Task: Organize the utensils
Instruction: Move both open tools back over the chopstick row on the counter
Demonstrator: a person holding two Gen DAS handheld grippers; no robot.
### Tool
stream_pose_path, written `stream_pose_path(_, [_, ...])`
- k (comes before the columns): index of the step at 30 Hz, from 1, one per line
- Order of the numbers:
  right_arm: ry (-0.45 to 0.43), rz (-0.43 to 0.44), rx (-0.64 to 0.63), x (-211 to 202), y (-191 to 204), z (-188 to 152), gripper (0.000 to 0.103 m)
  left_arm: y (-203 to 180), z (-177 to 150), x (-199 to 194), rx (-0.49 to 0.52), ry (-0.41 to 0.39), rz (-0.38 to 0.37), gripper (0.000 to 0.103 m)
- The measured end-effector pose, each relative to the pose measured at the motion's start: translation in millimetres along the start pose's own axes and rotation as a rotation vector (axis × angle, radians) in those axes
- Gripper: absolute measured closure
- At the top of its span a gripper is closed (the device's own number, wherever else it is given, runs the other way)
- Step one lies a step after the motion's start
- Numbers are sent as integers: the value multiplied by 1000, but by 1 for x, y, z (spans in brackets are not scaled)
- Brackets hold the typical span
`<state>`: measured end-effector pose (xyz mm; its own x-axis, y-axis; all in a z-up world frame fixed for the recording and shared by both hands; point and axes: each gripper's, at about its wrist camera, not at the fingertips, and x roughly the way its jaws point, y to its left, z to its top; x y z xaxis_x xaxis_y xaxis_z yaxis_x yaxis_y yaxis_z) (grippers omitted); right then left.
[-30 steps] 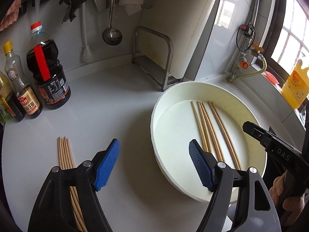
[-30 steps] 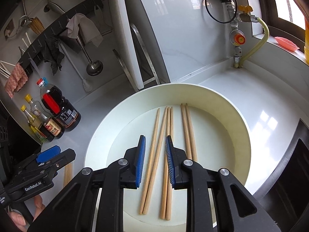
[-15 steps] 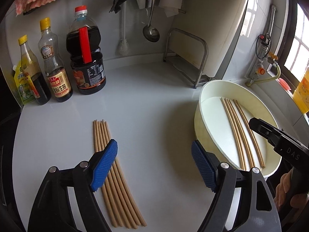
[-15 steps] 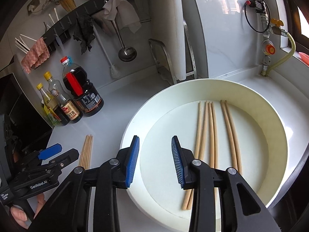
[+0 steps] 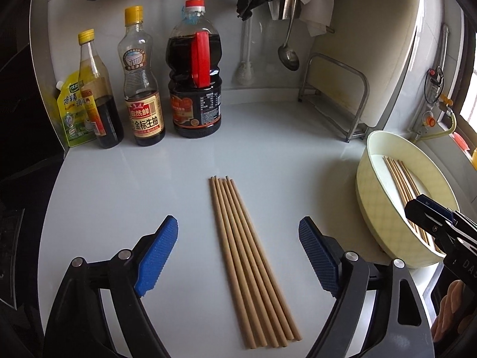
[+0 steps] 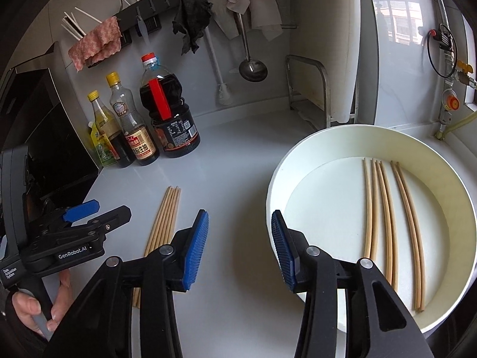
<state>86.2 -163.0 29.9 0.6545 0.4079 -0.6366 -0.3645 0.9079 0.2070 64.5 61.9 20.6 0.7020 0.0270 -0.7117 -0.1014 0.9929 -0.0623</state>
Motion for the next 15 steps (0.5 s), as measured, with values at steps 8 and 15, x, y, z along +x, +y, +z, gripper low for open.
stream_pose_path(8, [-6, 25, -95, 6, 40, -12, 54, 40, -5, 15, -13, 3, 15, 14])
stream_pose_path(15, [65, 37, -138, 36, 60, -20, 53, 68, -5, 40, -64, 23, 24, 14])
